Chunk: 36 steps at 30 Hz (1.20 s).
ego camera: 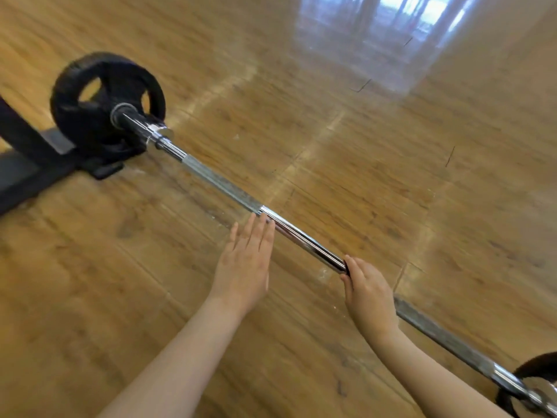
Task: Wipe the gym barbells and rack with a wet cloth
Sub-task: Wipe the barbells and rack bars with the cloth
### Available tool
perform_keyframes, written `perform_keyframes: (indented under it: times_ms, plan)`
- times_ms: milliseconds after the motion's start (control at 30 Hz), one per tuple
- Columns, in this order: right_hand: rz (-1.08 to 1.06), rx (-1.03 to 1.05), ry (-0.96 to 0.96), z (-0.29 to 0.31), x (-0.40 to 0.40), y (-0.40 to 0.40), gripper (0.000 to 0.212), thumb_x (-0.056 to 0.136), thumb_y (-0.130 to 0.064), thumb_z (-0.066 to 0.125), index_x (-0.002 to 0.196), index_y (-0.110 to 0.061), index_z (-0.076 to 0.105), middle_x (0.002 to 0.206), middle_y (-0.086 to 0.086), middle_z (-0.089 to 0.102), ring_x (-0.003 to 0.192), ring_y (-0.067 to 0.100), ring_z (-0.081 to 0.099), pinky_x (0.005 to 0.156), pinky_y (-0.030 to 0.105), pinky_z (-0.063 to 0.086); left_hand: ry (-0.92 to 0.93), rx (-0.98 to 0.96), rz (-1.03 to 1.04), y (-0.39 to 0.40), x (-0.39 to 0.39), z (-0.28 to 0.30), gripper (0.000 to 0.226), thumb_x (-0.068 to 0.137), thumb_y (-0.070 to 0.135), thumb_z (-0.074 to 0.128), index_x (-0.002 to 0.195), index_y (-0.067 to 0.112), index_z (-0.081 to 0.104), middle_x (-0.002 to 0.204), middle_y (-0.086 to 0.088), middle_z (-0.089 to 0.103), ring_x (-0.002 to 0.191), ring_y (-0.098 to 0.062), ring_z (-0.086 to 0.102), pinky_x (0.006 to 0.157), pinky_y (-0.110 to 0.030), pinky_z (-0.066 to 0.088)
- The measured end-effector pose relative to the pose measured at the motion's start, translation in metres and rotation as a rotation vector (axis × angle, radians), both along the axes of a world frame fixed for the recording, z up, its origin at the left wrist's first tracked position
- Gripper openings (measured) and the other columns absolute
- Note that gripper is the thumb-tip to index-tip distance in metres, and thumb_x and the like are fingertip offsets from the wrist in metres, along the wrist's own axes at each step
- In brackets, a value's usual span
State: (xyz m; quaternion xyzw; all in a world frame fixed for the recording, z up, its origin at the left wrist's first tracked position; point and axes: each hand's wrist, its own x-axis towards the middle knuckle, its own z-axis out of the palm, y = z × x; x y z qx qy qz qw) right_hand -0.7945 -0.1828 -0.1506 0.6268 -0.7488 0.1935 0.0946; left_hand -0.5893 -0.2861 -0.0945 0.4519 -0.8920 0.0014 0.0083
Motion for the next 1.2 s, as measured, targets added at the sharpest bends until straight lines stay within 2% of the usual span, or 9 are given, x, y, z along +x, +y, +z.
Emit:
perform_keyframes:
  times_ms: [133,233,333,500,633,867,967,1100,1200]
  plan:
    - [0.001,0.044,0.021,-0.004,0.001,0.003,0.041,0.083,-0.01,0.038,0.107,0.011,0.064,0.097,0.023,0.067,0.086,0.037,0.066,0.075,0.046,0.055,-0.084,0.027,0.021,0.004,0.017,0.025,0.083,0.094,0.027,0.045,0.147,0.006,-0.016,0.157,-0.01,-0.013,0.145,-0.026,-0.011,0.113,-0.039,-0.011]
    - [-0.055,0.086,0.025,-0.006,0.01,0.001,0.039,0.071,0.013,0.055,0.109,0.013,0.062,0.099,0.026,0.066,0.089,0.04,0.066,0.077,0.049,0.053,-0.04,-0.069,0.025,0.001,0.029,0.039,0.087,0.092,0.029,0.051,0.145,0.007,-0.014,0.158,-0.009,-0.005,0.146,-0.026,-0.003,0.112,-0.038,-0.01]
    - [-0.067,0.169,-0.005,-0.002,0.024,-0.013,0.062,0.054,0.018,0.078,0.113,0.012,0.061,0.104,0.025,0.066,0.094,0.038,0.065,0.082,0.047,0.052,-0.119,-0.023,0.028,-0.001,0.042,0.06,0.085,0.094,0.03,0.047,0.146,0.005,-0.015,0.156,-0.006,-0.012,0.146,-0.025,-0.007,0.113,-0.038,-0.01]
    - [0.003,0.257,-0.027,0.005,0.051,-0.059,0.066,0.045,0.022,0.078,0.109,0.013,0.063,0.098,0.024,0.068,0.087,0.036,0.067,0.074,0.042,0.055,-0.141,-0.121,-0.1,-0.036,0.074,0.083,0.094,0.055,0.025,0.081,0.137,-0.002,0.043,0.141,-0.017,0.046,0.131,-0.03,0.044,0.106,-0.047,0.031]
    - [-0.01,0.235,-0.083,0.0,0.071,-0.092,0.065,0.047,0.025,0.075,0.109,0.011,0.064,0.1,0.023,0.068,0.087,0.036,0.067,0.075,0.043,0.055,-0.175,-0.056,-0.006,-0.088,0.082,0.064,0.084,0.093,0.032,0.044,0.146,0.005,-0.016,0.158,-0.011,-0.009,0.146,-0.025,-0.008,0.115,-0.039,-0.006]
    - [0.047,0.093,-0.146,0.003,0.112,-0.158,0.027,0.076,0.001,0.061,0.101,0.009,0.068,0.095,0.02,0.07,0.082,0.035,0.068,0.071,0.042,0.055,-0.126,0.073,0.003,-0.138,0.098,0.02,0.08,0.097,0.028,0.036,0.132,0.007,-0.033,0.148,-0.005,-0.032,0.142,-0.025,-0.022,0.108,-0.038,-0.018]
    - [0.045,0.077,-0.216,0.005,0.13,-0.186,0.026,0.077,-0.001,0.058,0.099,0.007,0.069,0.092,0.018,0.07,0.079,0.034,0.068,0.07,0.037,0.054,-0.133,0.083,0.012,-0.161,0.109,0.011,0.08,0.098,0.024,0.037,0.131,0.008,-0.034,0.148,-0.005,-0.032,0.142,-0.025,-0.023,0.106,-0.037,-0.02]
    - [-0.104,0.028,-0.466,0.026,0.143,-0.192,0.022,0.087,0.002,0.059,0.107,0.001,0.069,0.105,0.011,0.069,0.101,0.028,0.065,0.089,0.022,0.043,-0.149,0.043,0.007,-0.194,0.125,-0.002,0.081,0.098,0.017,0.038,0.131,0.007,-0.035,0.154,-0.012,-0.023,0.143,-0.028,-0.019,0.107,-0.038,-0.018]
    - [-0.01,-0.102,-0.544,0.044,0.172,-0.227,0.024,0.088,-0.011,0.055,0.103,0.001,0.07,0.104,0.006,0.067,0.102,0.019,0.062,0.095,0.008,0.035,-0.065,-0.062,-0.05,-0.214,0.132,-0.013,0.072,0.09,0.008,0.043,0.145,0.002,-0.004,0.156,-0.018,0.01,0.144,-0.032,0.01,0.112,-0.039,0.0]
